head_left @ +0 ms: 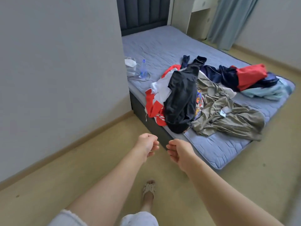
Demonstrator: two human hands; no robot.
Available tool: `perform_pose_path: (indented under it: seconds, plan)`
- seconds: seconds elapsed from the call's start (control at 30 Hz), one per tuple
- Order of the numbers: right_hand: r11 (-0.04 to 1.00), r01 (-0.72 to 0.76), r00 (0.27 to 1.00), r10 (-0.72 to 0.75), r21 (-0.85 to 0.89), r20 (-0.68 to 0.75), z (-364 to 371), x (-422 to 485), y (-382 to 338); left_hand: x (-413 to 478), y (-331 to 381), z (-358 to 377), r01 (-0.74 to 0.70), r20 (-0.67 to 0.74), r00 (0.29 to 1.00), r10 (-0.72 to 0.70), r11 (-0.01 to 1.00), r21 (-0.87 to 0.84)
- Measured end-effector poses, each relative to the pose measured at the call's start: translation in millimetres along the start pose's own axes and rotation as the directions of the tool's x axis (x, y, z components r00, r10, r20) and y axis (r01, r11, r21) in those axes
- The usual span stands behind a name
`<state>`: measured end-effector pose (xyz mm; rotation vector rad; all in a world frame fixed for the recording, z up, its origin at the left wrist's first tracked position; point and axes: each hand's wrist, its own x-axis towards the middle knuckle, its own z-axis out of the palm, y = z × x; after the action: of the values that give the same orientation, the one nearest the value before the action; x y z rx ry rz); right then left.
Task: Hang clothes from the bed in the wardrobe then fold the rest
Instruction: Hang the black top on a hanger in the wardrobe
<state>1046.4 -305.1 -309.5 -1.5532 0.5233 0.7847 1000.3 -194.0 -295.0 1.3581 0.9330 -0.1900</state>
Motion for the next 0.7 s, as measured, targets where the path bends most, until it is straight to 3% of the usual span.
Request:
perform_pose_path:
  seconds: [0.2,0.5,0.7]
  plan:
    - [0.995,-0.062,0.989,0.072,0.080,-0.126,-19,87,-75,106,69,54,-0.011,0.040,0.999,0.010,1.000,0.011]
    - [0.972,-0.153,0.954,0.193,0.179,-0.231,-36,221,-152,245,138,110,0.089,0.109,0.989,-0.100,0.991,0.104]
    - [0.963,-0.218,0.934,0.253,0.158,-0.251,-39,326,-160,340,149,130,0.149,0.033,0.987,-0.156,0.978,0.148]
